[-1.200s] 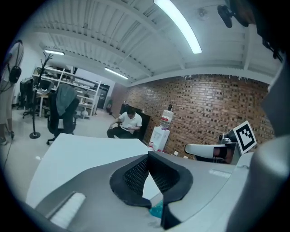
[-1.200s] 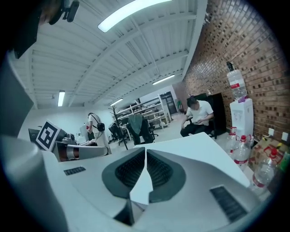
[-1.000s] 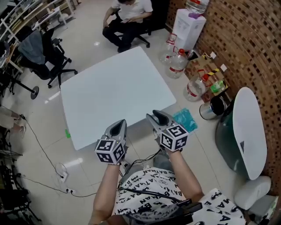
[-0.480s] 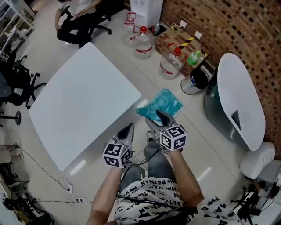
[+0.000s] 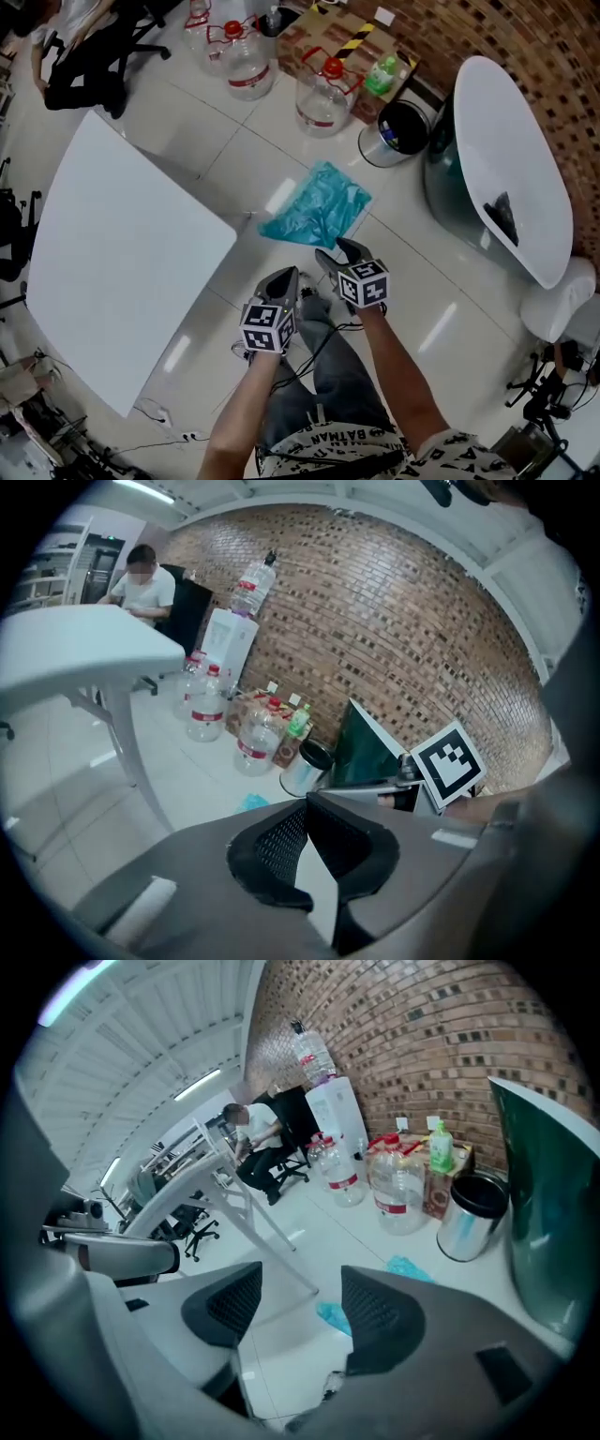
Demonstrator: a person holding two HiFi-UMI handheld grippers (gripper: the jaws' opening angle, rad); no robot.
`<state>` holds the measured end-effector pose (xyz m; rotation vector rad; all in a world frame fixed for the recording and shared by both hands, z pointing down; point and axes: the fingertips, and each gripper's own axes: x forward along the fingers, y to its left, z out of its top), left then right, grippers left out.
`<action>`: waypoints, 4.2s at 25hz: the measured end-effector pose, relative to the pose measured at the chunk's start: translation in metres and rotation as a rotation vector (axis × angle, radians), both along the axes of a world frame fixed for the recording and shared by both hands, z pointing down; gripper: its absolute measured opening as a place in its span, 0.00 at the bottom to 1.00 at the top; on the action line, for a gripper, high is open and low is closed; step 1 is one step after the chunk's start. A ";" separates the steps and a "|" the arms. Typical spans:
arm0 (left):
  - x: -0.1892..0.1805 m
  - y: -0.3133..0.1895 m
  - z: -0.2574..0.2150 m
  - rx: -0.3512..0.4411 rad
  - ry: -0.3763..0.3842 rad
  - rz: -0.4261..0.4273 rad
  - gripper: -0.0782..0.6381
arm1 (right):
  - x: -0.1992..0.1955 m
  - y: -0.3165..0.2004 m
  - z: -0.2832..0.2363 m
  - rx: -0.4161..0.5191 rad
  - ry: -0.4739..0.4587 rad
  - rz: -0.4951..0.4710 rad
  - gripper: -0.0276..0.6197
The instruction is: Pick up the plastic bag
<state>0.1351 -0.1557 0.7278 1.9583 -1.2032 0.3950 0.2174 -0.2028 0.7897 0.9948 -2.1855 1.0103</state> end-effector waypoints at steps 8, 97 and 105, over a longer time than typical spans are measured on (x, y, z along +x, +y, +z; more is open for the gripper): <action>0.031 -0.025 0.165 -0.136 -0.021 0.043 0.11 | 0.039 -0.003 0.204 -0.262 0.040 0.183 0.55; -0.361 0.225 -0.322 0.434 -0.213 -0.865 0.11 | -0.256 0.053 -0.522 0.717 -0.565 -0.345 0.06; -0.428 0.313 -0.321 0.431 -0.222 -1.011 0.11 | -0.334 0.112 -0.532 0.734 -0.575 -0.458 0.06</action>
